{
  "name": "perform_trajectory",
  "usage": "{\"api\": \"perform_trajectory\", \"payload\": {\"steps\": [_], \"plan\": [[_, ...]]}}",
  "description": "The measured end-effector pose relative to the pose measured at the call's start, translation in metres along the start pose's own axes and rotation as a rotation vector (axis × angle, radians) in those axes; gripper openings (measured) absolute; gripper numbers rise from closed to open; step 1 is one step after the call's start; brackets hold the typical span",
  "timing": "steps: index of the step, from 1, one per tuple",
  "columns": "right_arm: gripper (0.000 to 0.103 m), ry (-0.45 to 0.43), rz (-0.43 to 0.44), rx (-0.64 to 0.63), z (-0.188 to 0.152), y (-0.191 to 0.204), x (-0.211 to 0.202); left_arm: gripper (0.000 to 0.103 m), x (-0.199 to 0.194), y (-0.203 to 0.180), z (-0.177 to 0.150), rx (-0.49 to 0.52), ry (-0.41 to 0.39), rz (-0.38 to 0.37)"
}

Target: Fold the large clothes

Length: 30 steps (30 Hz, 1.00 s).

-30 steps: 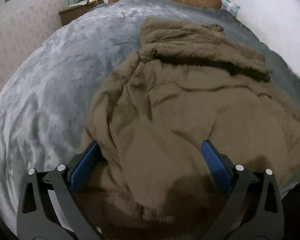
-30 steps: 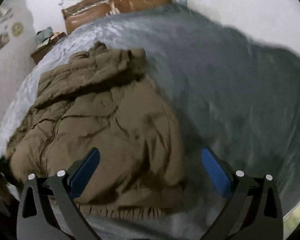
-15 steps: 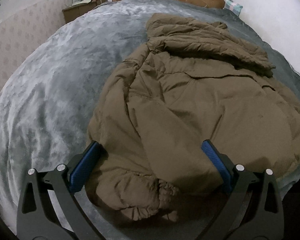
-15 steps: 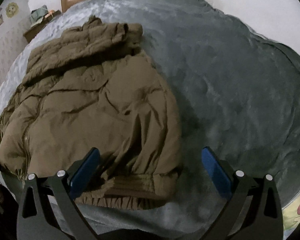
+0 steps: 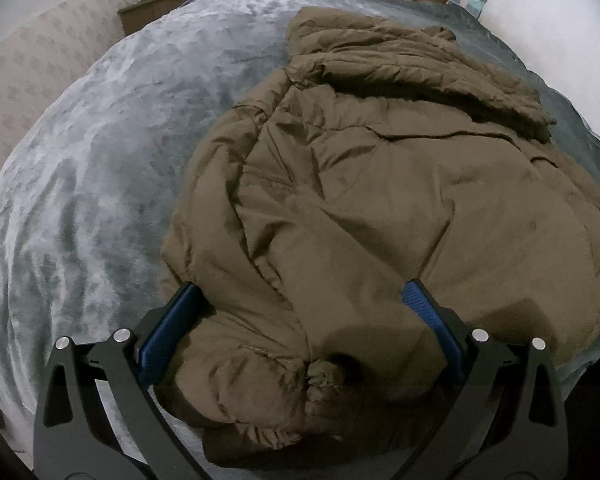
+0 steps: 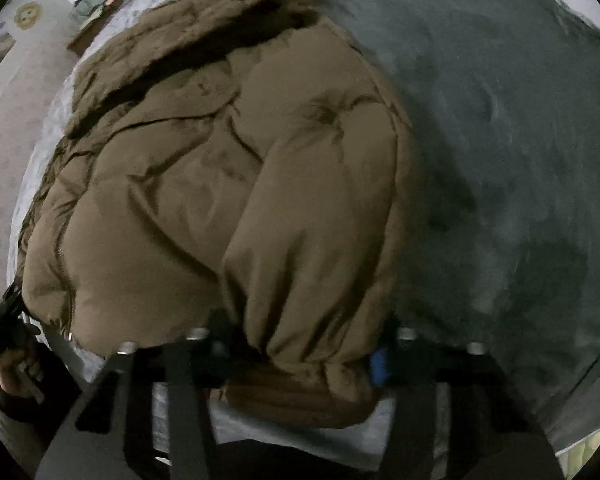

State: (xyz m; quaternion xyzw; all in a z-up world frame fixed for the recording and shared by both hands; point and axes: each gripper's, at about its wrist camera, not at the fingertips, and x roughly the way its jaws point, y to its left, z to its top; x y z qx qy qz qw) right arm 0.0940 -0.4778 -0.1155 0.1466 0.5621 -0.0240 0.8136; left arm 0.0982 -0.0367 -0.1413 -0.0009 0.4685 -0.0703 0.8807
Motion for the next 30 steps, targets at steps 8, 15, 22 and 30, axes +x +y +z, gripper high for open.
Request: {"api": "perform_trajectory", "payload": {"steps": [8, 15, 22, 30], "plan": [[0.022, -0.118, 0.03, -0.048, -0.017, 0.01, -0.032, 0.027, -0.029, 0.013, 0.004, -0.034, -0.055, -0.138], [0.019, -0.191, 0.117, -0.106, -0.043, 0.025, -0.073, 0.023, -0.091, 0.034, 0.011, -0.041, -0.129, -0.175], [0.019, -0.288, 0.306, -0.049, -0.045, 0.015, -0.116, 0.027, -0.108, 0.057, 0.024, -0.07, -0.103, -0.199], [0.019, -0.342, 0.466, 0.229, 0.046, 0.0, -0.058, 0.038, -0.038, 0.072, 0.119, -0.142, -0.144, -0.132]]}}
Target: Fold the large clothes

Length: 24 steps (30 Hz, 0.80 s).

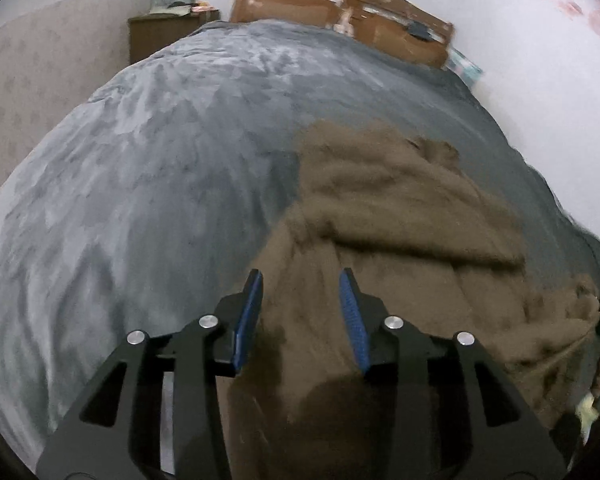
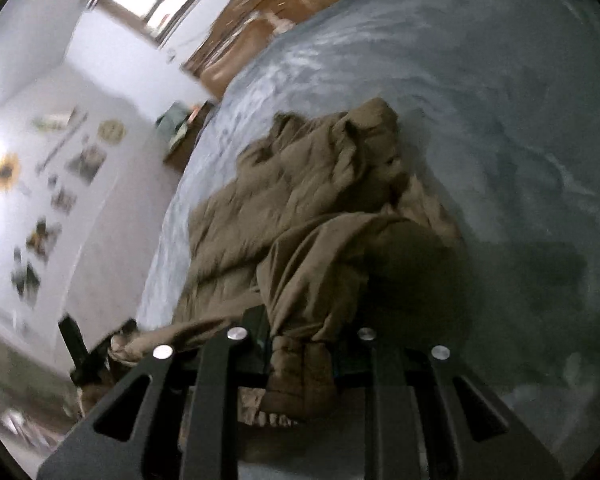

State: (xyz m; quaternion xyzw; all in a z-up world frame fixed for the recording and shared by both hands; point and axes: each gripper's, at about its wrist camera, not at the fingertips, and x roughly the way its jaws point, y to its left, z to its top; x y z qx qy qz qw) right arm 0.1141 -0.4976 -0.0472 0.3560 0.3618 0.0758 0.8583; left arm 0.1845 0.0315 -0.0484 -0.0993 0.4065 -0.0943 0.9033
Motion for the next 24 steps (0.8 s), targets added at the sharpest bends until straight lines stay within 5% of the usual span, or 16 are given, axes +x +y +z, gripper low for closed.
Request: {"api": "perform_trajectory", "payload": {"steps": [3, 8, 11, 14, 19, 24], "plan": [[0.019, -0.049, -0.025, 0.075, 0.028, -0.011, 0.04, 0.037, 0.043, 0.014, 0.033, -0.068, -0.006, 0.037], [0.019, -0.067, -0.085, 0.085, 0.043, -0.022, 0.09, 0.036, 0.081, 0.045, 0.035, -0.119, 0.003, 0.035], [0.019, -0.094, -0.139, 0.064, 0.055, -0.026, 0.105, 0.036, 0.077, 0.061, 0.02, -0.124, 0.005, 0.019], [0.019, -0.131, -0.145, 0.026, 0.071, -0.025, 0.112, 0.041, 0.05, 0.059, 0.017, -0.062, -0.089, -0.03], [0.043, -0.087, -0.141, -0.052, 0.071, -0.017, 0.119, 0.093, 0.009, 0.015, 0.001, 0.146, -0.253, -0.107], [0.088, -0.156, 0.023, -0.08, 0.051, -0.012, 0.063, 0.098, 0.019, -0.016, -0.007, 0.3, -0.242, -0.116]]}}
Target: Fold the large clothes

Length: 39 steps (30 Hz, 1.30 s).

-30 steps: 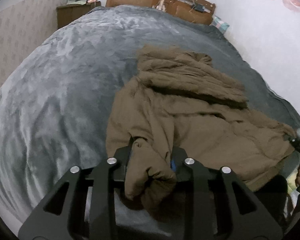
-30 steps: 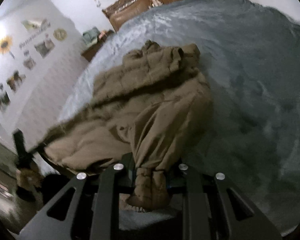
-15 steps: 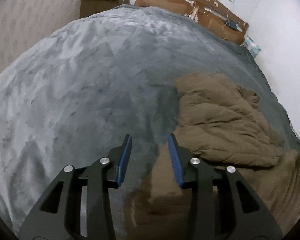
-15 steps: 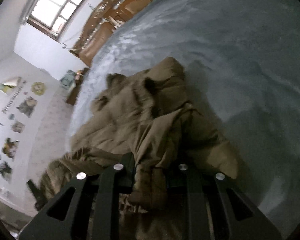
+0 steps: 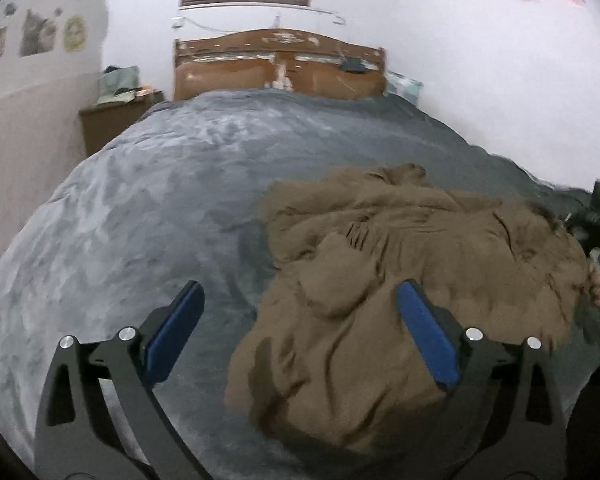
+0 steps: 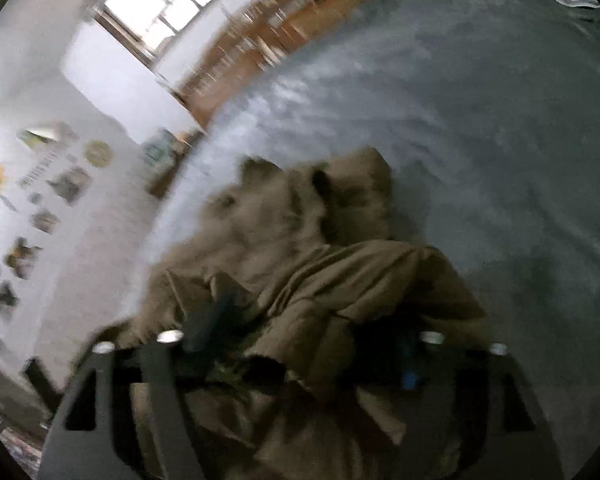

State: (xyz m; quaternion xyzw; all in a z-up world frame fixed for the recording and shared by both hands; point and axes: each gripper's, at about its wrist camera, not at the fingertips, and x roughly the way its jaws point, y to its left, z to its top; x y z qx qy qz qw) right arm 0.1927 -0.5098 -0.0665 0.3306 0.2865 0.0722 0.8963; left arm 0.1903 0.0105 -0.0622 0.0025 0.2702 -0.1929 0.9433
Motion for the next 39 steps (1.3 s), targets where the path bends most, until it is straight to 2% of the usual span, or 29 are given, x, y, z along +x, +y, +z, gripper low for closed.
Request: {"api": "perform_trajectory", "payload": {"steps": [1, 3, 4, 6, 8, 10, 13, 15, 17, 19, 21, 23, 24, 26, 27, 28, 29, 30, 31, 34, 38, 39], "plan": [[0.096, -0.02, 0.032, -0.004, -0.002, -0.001, -0.013, 0.099, 0.001, -0.002, 0.0, 0.007, -0.002, -0.007], [0.096, -0.07, 0.075, -0.051, -0.005, 0.004, -0.038, 0.1, 0.006, -0.006, 0.001, 0.032, -0.001, -0.01], [0.096, -0.086, 0.076, -0.092, -0.008, 0.007, -0.048, 0.1, 0.013, -0.008, 0.0, 0.054, 0.014, 0.018], [0.101, -0.099, 0.036, -0.125, -0.014, 0.006, -0.06, 0.1, 0.023, -0.009, -0.004, 0.066, 0.047, 0.044], [0.101, -0.109, -0.011, -0.168, -0.019, 0.007, -0.074, 0.1, 0.028, -0.011, -0.009, 0.078, 0.072, 0.045], [0.101, -0.082, -0.046, -0.248, -0.023, 0.011, -0.085, 0.1, 0.03, -0.014, -0.013, 0.094, 0.081, 0.055], [0.101, -0.098, -0.073, -0.322, -0.03, 0.01, -0.101, 0.099, 0.022, -0.015, -0.014, 0.12, 0.077, 0.052], [0.101, -0.076, -0.097, -0.393, -0.039, 0.009, -0.099, 0.099, 0.013, -0.014, -0.012, 0.135, 0.082, 0.007], [0.101, -0.043, -0.169, -0.48, -0.048, 0.009, -0.083, 0.099, 0.001, -0.01, -0.015, 0.116, 0.091, -0.127], [0.101, 0.005, -0.187, -0.512, -0.054, 0.005, -0.069, 0.1, -0.001, -0.02, -0.024, 0.182, 0.103, -0.181], [0.101, 0.023, -0.201, -0.526, -0.055, 0.004, -0.053, 0.1, 0.007, -0.033, -0.031, 0.259, 0.126, -0.144], [0.101, 0.02, -0.226, -0.564, -0.054, 0.008, -0.046, 0.1, 0.021, -0.047, -0.038, 0.348, 0.157, -0.06], [0.101, 0.014, -0.235, -0.573, -0.054, 0.01, -0.044, 0.098, 0.026, -0.05, -0.038, 0.363, 0.16, -0.044], [0.087, 0.024, -0.257, -0.61, -0.055, 0.017, -0.039, 0.087, 0.035, -0.057, -0.034, 0.374, 0.16, -0.028], [0.063, 0.031, -0.263, -0.646, -0.056, 0.022, -0.038, 0.075, 0.04, -0.058, -0.032, 0.363, 0.165, -0.028], [0.044, 0.034, -0.274, -0.662, -0.058, 0.025, -0.038, 0.053, 0.044, -0.06, -0.029, 0.357, 0.176, -0.037], [0.039, 0.028, -0.287, -0.664, -0.057, 0.027, -0.041, 0.038, 0.048, -0.061, -0.027, 0.358, 0.189, -0.056], [0.029, 0.017, -0.291, -0.667, -0.057, 0.029, -0.045, 0.017, 0.05, -0.064, -0.025, 0.366, 0.188, -0.054], [0.023, -0.006, -0.299, -0.665, -0.055, 0.032, -0.051, 0.011, 0.046, -0.063, -0.022, 0.37, 0.163, -0.046], [0.019, -0.099, -0.279, -0.594, -0.051, 0.029, -0.079, 0.005, 0.02, -0.041, -0.005, 0.263, 0.038, -0.048], [0.019, -0.258, -0.203, -0.454, -0.037, 0.019, -0.12, 0.006, -0.033, 0.014, 0.014, -0.015, -0.188, -0.081], [0.013, -0.283, -0.197, -0.431, -0.033, 0.018, -0.121, 0.006, -0.036, 0.021, 0.016, -0.055, -0.212, -0.09]]}}
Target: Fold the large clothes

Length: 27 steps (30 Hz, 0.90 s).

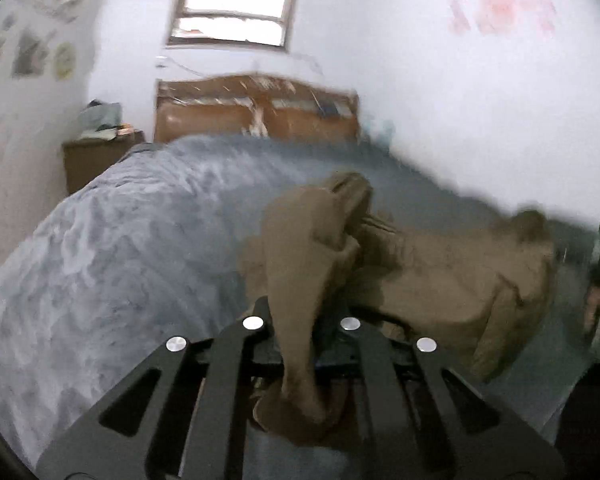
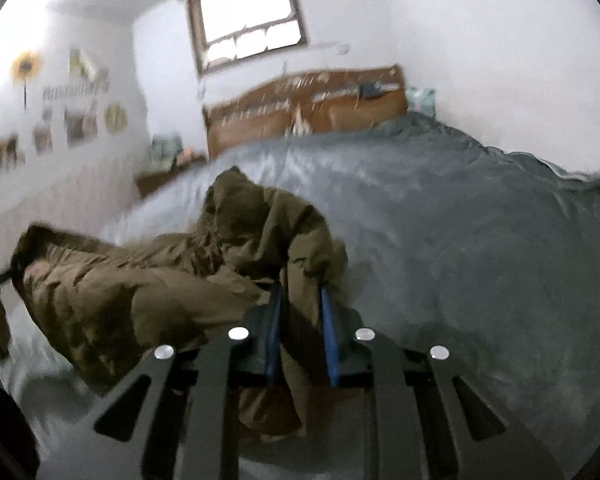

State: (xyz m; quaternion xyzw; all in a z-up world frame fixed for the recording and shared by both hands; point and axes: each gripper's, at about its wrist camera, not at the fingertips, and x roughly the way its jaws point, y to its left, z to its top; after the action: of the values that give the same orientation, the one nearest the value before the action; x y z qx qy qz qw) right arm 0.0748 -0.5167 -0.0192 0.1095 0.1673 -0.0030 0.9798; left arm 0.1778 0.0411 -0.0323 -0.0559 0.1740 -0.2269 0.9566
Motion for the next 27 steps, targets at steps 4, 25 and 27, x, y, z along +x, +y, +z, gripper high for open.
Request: {"api": "perform_trajectory", "payload": {"steps": [4, 25, 27], "plan": [[0.013, -0.02, -0.035, 0.115, 0.016, -0.017, 0.014, 0.009, 0.016, 0.006, 0.001, -0.033, 0.004, 0.026], [0.083, 0.256, 0.052, -0.02, -0.029, 0.027, 0.09, 0.1, 0.079, -0.017, -0.049, 0.136, 0.361, 0.104], [0.066, 0.263, 0.043, -0.051, -0.028, 0.034, 0.09, 0.1, 0.092, -0.022, -0.048, 0.154, 0.35, 0.118]]}}
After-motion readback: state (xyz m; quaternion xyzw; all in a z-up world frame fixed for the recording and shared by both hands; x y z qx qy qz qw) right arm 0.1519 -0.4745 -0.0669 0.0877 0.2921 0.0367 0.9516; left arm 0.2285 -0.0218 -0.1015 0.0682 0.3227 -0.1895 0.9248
